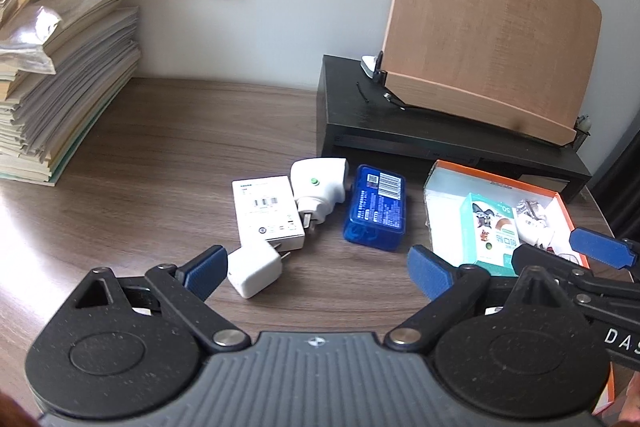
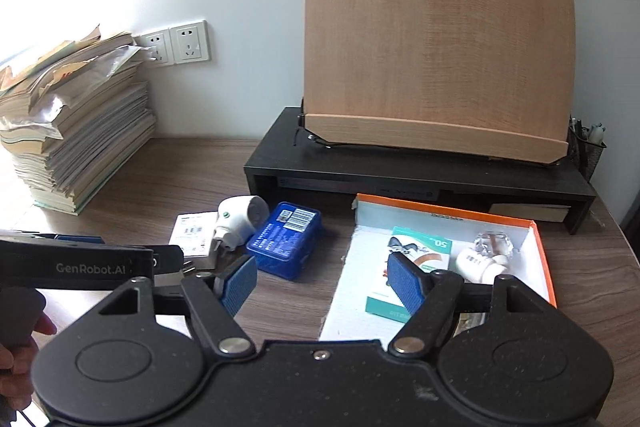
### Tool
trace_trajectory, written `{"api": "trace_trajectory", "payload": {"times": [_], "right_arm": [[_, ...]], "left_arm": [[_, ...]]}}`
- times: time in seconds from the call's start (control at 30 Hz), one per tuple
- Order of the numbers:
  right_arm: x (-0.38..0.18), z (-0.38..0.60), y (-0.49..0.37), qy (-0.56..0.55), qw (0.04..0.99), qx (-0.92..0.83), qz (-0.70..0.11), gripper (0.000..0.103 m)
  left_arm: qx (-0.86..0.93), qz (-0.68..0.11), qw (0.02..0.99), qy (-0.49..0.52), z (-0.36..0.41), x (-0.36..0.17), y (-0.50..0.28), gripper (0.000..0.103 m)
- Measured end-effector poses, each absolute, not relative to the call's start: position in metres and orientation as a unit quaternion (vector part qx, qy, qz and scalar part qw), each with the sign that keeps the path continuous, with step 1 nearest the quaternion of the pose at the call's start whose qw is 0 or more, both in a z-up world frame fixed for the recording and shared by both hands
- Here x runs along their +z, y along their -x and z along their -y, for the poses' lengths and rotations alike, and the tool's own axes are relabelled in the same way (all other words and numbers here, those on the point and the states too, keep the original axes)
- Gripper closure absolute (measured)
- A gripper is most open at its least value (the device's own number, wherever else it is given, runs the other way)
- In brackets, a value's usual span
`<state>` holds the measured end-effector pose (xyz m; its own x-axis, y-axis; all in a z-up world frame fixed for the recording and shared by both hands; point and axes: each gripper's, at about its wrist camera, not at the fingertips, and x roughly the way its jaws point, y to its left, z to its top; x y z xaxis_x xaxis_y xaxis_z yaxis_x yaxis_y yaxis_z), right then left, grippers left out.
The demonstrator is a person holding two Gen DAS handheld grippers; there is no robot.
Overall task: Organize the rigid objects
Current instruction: 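Move both tools from the tray toward the white adapter box and blue tin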
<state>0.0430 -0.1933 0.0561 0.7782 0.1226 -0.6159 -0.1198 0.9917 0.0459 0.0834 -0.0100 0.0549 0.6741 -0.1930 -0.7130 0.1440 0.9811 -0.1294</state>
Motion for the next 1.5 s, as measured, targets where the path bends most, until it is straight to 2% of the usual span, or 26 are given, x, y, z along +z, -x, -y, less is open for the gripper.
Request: {"api": "trace_trajectory", "payload": {"times": [0.87,1.5], "right_arm": [[0.040,0.169,-0.056,-0.002,0.933,0.075,-0.351,0.017],[0.022,0.171,-0.063,-0.011,0.926,0.051,-0.374,0.017]], "left_arm": [[-0.058,-0.424,0.903,0.042,-0.035,0.025,-0.094,0.002],[-0.100,-0.426,0.899,0.021,-0.038,0.000,-0.116,0.002]]}}
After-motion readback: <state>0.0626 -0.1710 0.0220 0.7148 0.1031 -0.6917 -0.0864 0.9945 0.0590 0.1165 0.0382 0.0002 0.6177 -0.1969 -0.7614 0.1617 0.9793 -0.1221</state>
